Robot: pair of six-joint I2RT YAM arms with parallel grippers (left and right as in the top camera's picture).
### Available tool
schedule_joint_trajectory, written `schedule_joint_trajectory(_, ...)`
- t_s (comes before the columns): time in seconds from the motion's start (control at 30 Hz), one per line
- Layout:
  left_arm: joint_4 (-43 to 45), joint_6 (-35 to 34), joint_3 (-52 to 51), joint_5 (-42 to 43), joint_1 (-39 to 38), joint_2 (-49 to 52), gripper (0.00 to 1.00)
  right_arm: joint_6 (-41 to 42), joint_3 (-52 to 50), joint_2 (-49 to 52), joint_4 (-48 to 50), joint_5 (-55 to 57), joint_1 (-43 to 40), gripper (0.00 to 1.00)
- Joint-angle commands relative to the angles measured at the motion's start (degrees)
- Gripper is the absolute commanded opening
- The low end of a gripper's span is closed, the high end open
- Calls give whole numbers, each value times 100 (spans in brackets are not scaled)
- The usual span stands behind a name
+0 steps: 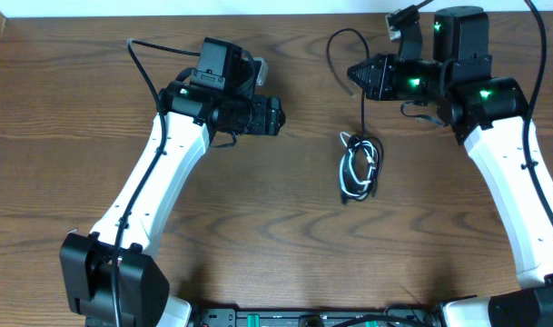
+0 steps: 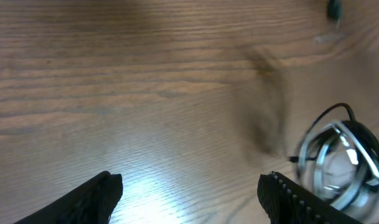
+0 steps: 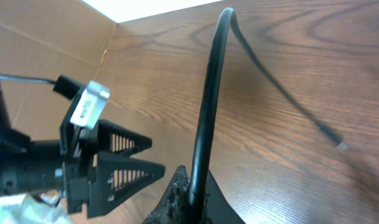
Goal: Untangle cables
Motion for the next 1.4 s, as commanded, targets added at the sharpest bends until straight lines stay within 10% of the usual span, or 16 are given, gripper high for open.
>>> schedule_joint_trajectory(0.0, 26, 39, 116, 452, -13, -17, 77, 358, 17, 4, -39, 457, -13, 1)
schedule_joint_trajectory(1.1, 2924, 98, -743, 2109, -1104, 935, 82, 511, 15, 15, -616, 813, -13, 1)
schedule_joint_trajectory(1.37, 3495, -304, -743, 2109, -1191, 1523, 68, 431, 15, 15, -638, 813, -15, 1)
